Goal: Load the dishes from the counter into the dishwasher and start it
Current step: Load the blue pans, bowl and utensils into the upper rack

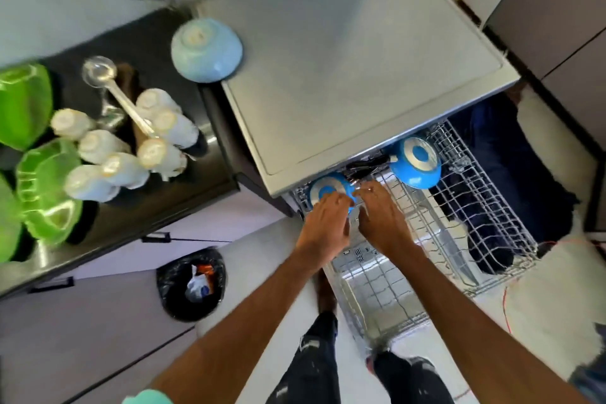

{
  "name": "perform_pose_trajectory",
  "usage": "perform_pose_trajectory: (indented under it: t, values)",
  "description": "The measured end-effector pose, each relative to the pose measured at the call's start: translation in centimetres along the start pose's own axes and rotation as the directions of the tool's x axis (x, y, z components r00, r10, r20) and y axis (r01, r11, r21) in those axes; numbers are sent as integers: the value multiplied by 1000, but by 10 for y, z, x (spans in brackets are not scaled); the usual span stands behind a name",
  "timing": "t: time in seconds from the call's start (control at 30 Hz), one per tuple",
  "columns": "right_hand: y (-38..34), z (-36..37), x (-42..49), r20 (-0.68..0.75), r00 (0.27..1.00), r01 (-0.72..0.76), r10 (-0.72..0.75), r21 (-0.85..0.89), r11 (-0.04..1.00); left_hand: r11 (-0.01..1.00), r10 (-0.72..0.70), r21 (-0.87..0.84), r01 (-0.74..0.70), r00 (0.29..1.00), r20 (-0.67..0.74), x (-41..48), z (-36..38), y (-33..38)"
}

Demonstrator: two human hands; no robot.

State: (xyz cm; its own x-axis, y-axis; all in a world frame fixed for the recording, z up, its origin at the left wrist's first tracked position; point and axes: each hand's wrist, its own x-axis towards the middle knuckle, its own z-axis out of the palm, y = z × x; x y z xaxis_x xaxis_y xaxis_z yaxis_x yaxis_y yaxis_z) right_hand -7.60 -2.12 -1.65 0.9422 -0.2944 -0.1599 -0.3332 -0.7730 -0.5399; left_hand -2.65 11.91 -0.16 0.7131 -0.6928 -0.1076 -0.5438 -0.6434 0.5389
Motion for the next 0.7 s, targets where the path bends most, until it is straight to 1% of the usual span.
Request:
perform_pose_trajectory:
  t: [0.03,0.1,0.23,0.3,0.33,0.4,0.47,0.57,0.7]
  values:
    - [-16,-7,-9,-8,1000,0,0,18,1000,1000,4,-5,-4,1000,-9,-16,-11,-1]
    - [-38,-14,-24,-60,997,46,-44,47,998,1000,-8,-12,8,999,-45,-42,-29,-6]
    - [-67,-8,-42,-90,992,97,-89,89,991,996,-90,-43,84,982,-165,-96,-60,-19]
    - [-88,-7,-48,-81,988,138,-130,110,984,987,-159,-38,155,970,-184,-121,-86,-18]
    - [-100,-9,-51,-65,986,158,-152,114,981,981,-196,-34,193,965,-173,-131,-99,-16]
    - [-125,-17,-56,-18,985,173,-172,89,981,970,-244,-16,244,957,-159,-145,-123,-14]
    - [-147,-23,-60,0,980,196,-197,83,977,959,-283,-14,284,944,-168,-158,-142,-19]
    - [-173,-27,-61,-6,972,235,-236,87,968,956,-290,-19,293,934,-208,-168,-167,-32]
    - [-214,-30,-43,42,961,266,-272,110,958,952,-297,-21,305,908,-295,-161,-208,-56]
